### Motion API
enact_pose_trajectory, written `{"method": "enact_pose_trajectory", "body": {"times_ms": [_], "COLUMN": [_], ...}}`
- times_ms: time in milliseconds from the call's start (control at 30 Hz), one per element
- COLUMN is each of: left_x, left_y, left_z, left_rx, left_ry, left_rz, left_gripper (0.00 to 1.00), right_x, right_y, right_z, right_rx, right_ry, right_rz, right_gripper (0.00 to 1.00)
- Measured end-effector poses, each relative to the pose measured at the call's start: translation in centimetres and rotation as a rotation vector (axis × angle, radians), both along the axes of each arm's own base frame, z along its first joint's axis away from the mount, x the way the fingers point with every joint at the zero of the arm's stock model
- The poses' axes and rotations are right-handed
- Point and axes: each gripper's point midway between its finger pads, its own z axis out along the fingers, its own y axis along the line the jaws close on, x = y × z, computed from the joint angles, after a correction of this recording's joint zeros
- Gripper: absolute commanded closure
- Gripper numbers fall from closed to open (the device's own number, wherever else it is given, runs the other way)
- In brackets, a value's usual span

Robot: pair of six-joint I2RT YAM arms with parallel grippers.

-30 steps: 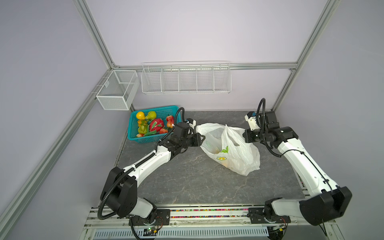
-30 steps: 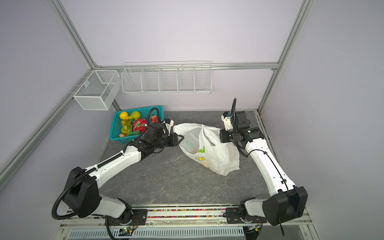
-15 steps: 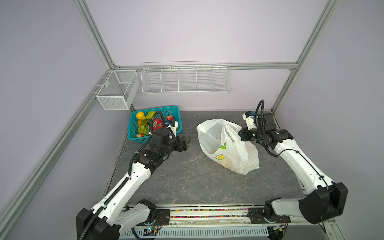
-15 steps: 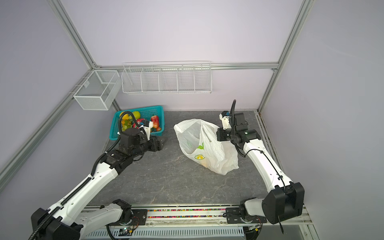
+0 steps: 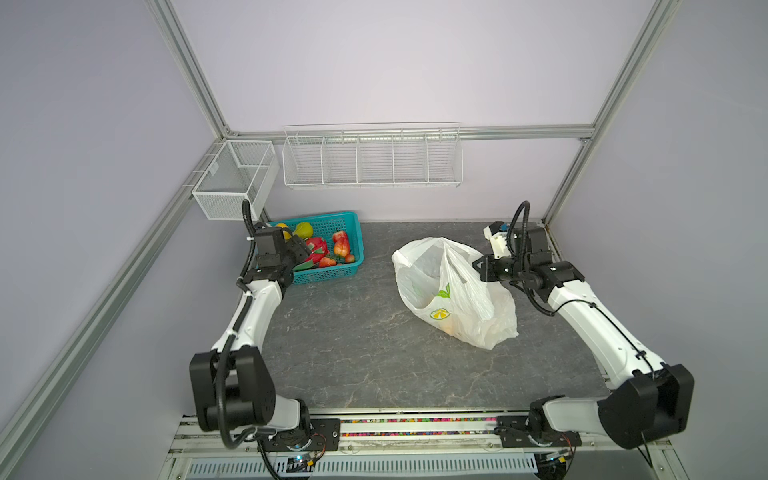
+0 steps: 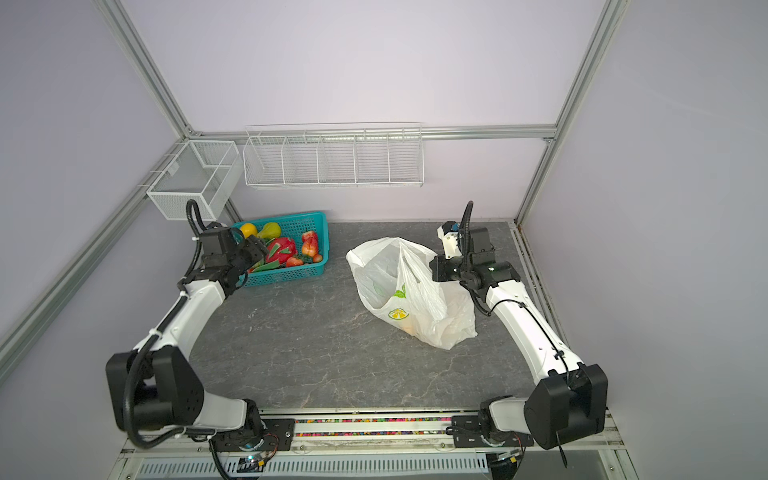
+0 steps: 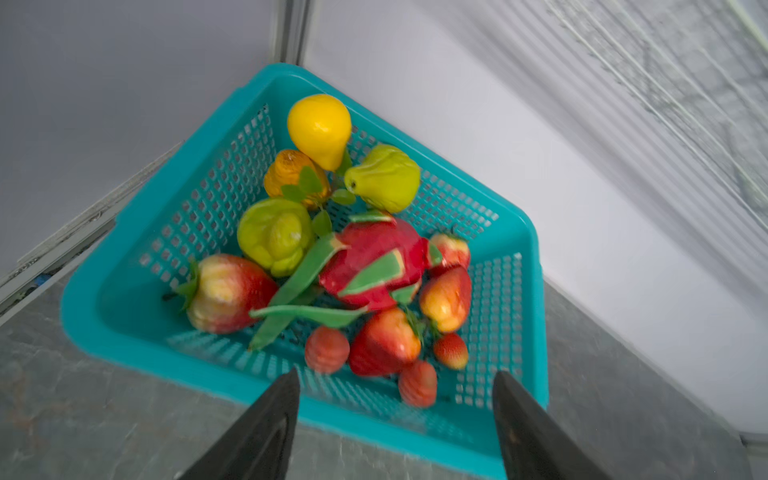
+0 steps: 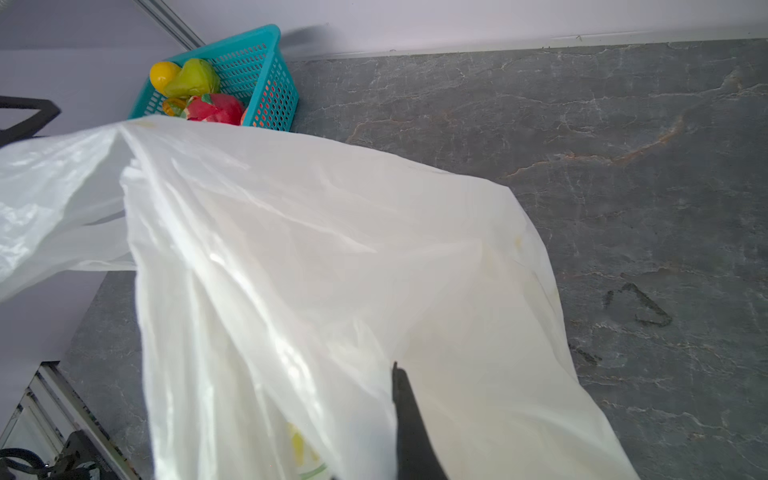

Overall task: Place the fake fruits into the plastic bag and tie a complex knot
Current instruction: 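Move the left gripper back over the teal basket, then lower the left gripper into the basket and grasp the green pear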

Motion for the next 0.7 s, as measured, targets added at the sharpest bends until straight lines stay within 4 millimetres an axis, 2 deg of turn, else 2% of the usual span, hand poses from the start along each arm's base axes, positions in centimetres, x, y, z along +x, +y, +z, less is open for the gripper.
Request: {"method": "enact_pose_trajectory", "body": {"times_ms": [133, 333, 533, 700], "left_x": [4.3, 8.2, 9.5, 10.2], "left_y": [0.7, 0.5, 2.4, 2.7], "left_z": [-1.8, -4.1, -7.3, -9.8], "left_rx": [-0.011, -0.021, -0.006, 0.009], "left_ry": [0.032, 0.051, 0.079, 0.104], "left_rz": [0.009, -0.017, 0.042, 0.052], "left_gripper": [0.29, 0.35, 0.36, 0.35], "right_x": [-0.1, -0.1, -0.2, -0.2], "right_y": [0.3, 0.4, 0.5, 0.5], "right_z": [0.3, 0.5, 0.5, 0.5], "right_rx": [0.018, 0.025, 0.027, 0.029], "right_ry": [-0.004, -0.011, -0.011, -0.008], "right_rz": [0.013, 0.019, 0.022, 0.024], "right_gripper": [0.91, 0.91, 0.91, 0.91]}}
